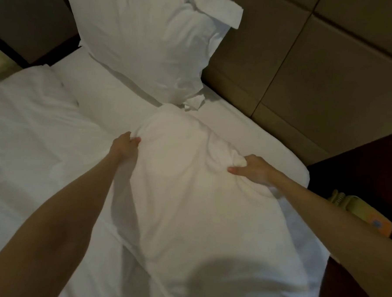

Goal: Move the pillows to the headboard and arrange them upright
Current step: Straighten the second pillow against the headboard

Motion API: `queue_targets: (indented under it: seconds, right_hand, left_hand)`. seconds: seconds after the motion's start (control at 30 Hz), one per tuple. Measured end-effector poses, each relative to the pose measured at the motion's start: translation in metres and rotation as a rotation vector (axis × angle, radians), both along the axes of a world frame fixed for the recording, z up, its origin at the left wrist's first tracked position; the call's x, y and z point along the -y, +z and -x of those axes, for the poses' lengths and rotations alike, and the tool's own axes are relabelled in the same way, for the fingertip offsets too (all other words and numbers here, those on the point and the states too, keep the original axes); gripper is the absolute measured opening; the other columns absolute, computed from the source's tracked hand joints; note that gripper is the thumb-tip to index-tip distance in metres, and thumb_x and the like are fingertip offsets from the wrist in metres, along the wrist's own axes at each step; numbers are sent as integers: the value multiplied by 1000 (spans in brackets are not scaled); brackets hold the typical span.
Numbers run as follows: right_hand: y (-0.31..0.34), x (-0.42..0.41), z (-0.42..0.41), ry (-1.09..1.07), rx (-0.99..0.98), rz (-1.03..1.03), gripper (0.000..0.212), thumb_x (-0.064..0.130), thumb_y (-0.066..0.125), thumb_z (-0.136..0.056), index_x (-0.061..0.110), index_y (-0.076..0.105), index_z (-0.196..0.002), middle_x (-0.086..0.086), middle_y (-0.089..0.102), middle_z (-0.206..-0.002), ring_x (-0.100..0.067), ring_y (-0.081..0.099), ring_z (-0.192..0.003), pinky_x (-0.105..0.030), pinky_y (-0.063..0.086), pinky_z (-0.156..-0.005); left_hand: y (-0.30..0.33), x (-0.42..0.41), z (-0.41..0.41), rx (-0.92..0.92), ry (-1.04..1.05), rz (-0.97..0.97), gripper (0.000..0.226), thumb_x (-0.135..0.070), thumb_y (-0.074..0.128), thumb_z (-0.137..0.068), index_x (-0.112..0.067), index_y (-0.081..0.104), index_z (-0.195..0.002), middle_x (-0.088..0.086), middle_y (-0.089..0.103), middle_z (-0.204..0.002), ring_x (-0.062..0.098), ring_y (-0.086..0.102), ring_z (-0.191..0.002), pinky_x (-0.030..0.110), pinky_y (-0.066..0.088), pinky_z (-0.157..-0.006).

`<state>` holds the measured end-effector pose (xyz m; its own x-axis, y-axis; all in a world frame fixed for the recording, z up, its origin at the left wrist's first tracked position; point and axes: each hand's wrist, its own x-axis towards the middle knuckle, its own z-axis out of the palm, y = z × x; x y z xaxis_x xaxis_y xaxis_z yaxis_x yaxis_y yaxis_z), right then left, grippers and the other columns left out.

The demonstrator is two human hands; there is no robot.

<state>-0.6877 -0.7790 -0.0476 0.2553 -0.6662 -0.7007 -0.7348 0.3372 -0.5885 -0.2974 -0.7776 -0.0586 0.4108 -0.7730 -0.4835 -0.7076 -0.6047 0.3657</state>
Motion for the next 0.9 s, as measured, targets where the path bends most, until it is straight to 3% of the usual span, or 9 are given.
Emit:
queue_targets:
  seconds: [0.07,0.2,0.33,0.53,0.6,0.7,0.8,0.9]
  right_hand:
    - [35,-2,-3,15,-19,105,66,56,69,-75,11,61,-123,-9,65,-119,-25,61,-101,-28,46,-77]
    - [117,-2,-2,16,-81,321,52,60,65,-74,18,67,-106,-5,68,-103,-26,65,-92,-35,51,-74]
    - [190,-4,17,16,-212,512,51,63,61,-76,22,65,-106,-2,66,-100,-26,64,-90,-44,55,-80]
    - [238,16,55,-8,-508,909,56,67,51,-81,18,58,-108,-5,65,-95,-27,61,-82,-36,43,-68]
    - [237,31,66,-32,-593,994,60,69,48,-80,17,54,-108,-7,65,-92,-30,62,-79,-37,44,-66]
    - [215,61,83,-36,-629,1030,51,63,55,-81,15,46,-96,-10,63,-93,-30,57,-77,-39,40,-68]
    - [177,82,89,80,-713,882,54,48,60,-85,7,45,-118,-19,53,-123,-38,51,-111,-48,39,-90]
    - [147,97,81,120,-715,833,64,46,59,-85,8,38,-132,-20,47,-133,-39,44,-121,-49,36,-97]
  left_hand:
    - [23,-2,0,-28,63,87,53,-34,38,-99,0,41,-140,24,43,-145,41,40,-133,46,32,-111]
    - [73,-2,7,-145,134,301,49,-32,38,-100,-1,46,-137,23,49,-141,41,45,-129,48,35,-108]
    - [126,19,34,-306,145,503,44,-27,39,-100,-3,49,-135,21,52,-138,37,49,-126,46,39,-107]
    - [160,73,92,-514,202,694,43,-24,38,-100,-7,45,-140,13,50,-143,28,46,-130,33,35,-107]
    - [155,90,105,-509,201,665,43,-25,36,-100,-9,47,-138,13,52,-141,30,48,-128,36,37,-106]
    - [126,110,116,-446,109,440,46,-18,34,-99,-14,41,-144,12,46,-146,32,44,-131,38,35,-110]
    - [96,115,122,-468,75,254,55,-12,38,-97,-17,27,-150,14,33,-154,34,36,-138,45,31,-114]
    - [86,120,125,-475,120,274,55,-15,39,-97,-15,25,-151,13,32,-155,33,35,-139,47,31,-114]
